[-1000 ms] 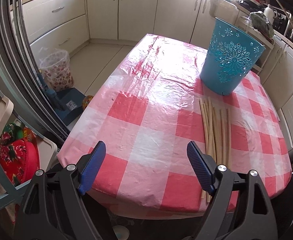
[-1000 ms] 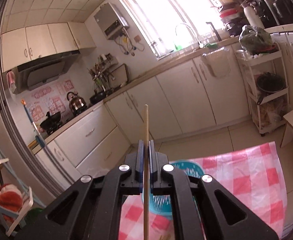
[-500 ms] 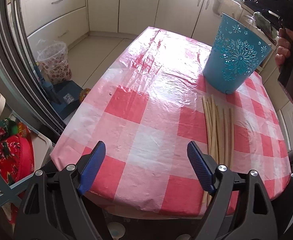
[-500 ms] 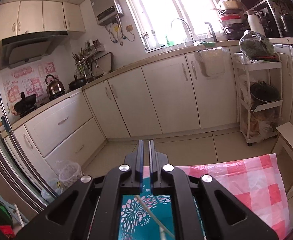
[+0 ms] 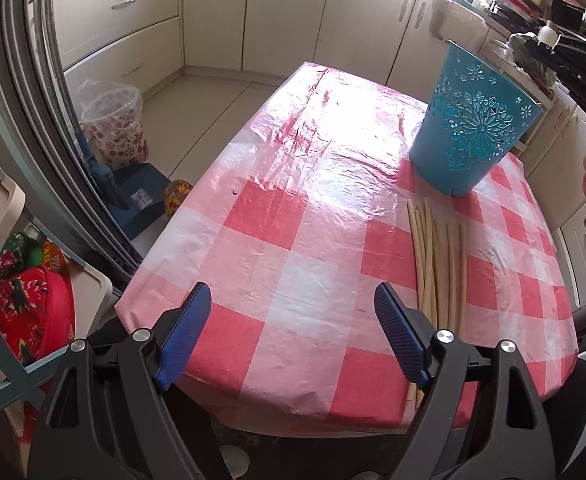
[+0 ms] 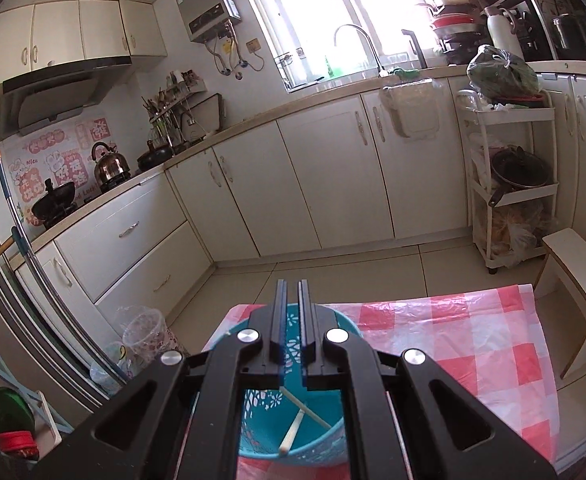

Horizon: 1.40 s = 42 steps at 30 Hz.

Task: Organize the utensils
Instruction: 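Lift the held chopstick with the right tool and release it into the basket, then move both tools back over the chopstick pile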

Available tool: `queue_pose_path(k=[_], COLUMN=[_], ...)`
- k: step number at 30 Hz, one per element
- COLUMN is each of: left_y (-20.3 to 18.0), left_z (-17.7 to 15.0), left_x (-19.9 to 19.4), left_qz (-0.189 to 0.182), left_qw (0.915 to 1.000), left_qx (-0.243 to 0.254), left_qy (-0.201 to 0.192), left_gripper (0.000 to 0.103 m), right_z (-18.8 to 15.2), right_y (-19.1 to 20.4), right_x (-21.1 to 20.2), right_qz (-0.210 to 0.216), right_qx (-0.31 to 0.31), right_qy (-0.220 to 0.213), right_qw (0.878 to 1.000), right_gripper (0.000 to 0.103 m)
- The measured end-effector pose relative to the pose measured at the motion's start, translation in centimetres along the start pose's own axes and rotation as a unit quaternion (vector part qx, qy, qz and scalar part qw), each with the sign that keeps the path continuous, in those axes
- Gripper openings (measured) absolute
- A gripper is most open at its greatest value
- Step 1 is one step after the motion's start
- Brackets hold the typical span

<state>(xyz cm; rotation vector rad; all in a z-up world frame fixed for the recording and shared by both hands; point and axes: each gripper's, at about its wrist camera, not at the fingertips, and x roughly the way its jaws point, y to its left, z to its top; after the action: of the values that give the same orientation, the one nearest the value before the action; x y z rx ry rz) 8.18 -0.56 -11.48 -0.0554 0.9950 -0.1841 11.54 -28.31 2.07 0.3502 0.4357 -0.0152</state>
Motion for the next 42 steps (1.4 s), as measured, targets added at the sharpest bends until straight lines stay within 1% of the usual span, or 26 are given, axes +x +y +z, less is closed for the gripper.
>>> queue_pose_path(k=[2,5,6,8,9,11,13,16,18,22,24,26,29,35,42], left_y=[0.0,0.0,0.0,0.0,0.0,0.0,0.0,-0.1,-0.2,-0.3,0.0,0.4,1.0,2.5,4.2], left_z=[-0.1,-0.1,-0.1,0.1,0.1,0.2,0.2,0.0,-0.3,-1.0,-1.3,-1.7,-2.2,-3.3,-3.9], left_x=[-0.1,-0.6,-1.1,-2.3,-2.9,-4.3,-5.7,-7.2,-8.1,-9.9,-10.6,-11.2,-11.5,-11.5,-10.5], left_qz=[0.002,0.005,0.008,0.015,0.016,0.02,0.024,0.016,0.011,0.003,0.001,-0.001,-0.002,0.003,0.024], left_qw=[1.0,1.0,0.9999,0.9995,0.9993,0.9985,0.9973,0.9965,0.9961,0.9948,0.9944,0.9943,0.9947,0.9963,0.9976], left_qx=[0.001,0.004,0.006,0.01,0.011,0.014,0.018,0.02,0.024,0.029,0.028,0.023,0.016,0.004,-0.012], left_qy=[-0.001,-0.003,-0.01,-0.024,-0.031,-0.049,-0.067,-0.079,-0.085,-0.097,-0.102,-0.104,-0.101,-0.086,-0.064], left_gripper=[0.08,0.08,0.08,0.08,0.08,0.08,0.083,0.083,0.083,0.084,0.084,0.084,0.085,0.085,0.085], right_z=[-0.5,-1.7,-2.3,-3.7,-4.6,-6.9,-9.4,-13.2,-15.2,-17.9,-18.4,-18.7,-19.1,-20.7,-22.3], right_y=[-0.1,-0.3,-0.4,-0.7,-0.9,-1.0,-0.8,-0.5,-0.6,-0.8,-0.5,0.0,0.8,3.0,5.1], right_x=[-0.8,-2.9,-3.8,-5.4,-6.2,-7.5,-8.4,-9.6,-10.1,-11.0,-11.3,-11.5,-11.4,-9.4,-6.4], right_qz=[0.001,-0.004,-0.009,-0.024,-0.032,-0.051,-0.064,-0.075,-0.081,-0.089,-0.092,-0.094,-0.099,-0.108,-0.105], right_qx=[-0.002,0.0,0.001,0.007,0.009,0.008,0.002,-0.009,-0.002,0.021,0.021,0.019,0.009,-0.023,-0.062], right_qy=[0.002,-0.014,-0.02,-0.024,-0.021,-0.004,0.027,0.071,0.094,0.131,0.141,0.148,0.161,0.189,0.229], right_qw=[1.0,1.0,1.0,0.999,0.999,0.999,0.998,0.995,0.992,0.987,0.986,0.984,0.982,0.976,0.966], right_gripper=[0.016,0.022,0.023,0.029,0.031,0.036,0.039,0.04,0.041,0.041,0.042,0.047,0.049,0.049,0.049])
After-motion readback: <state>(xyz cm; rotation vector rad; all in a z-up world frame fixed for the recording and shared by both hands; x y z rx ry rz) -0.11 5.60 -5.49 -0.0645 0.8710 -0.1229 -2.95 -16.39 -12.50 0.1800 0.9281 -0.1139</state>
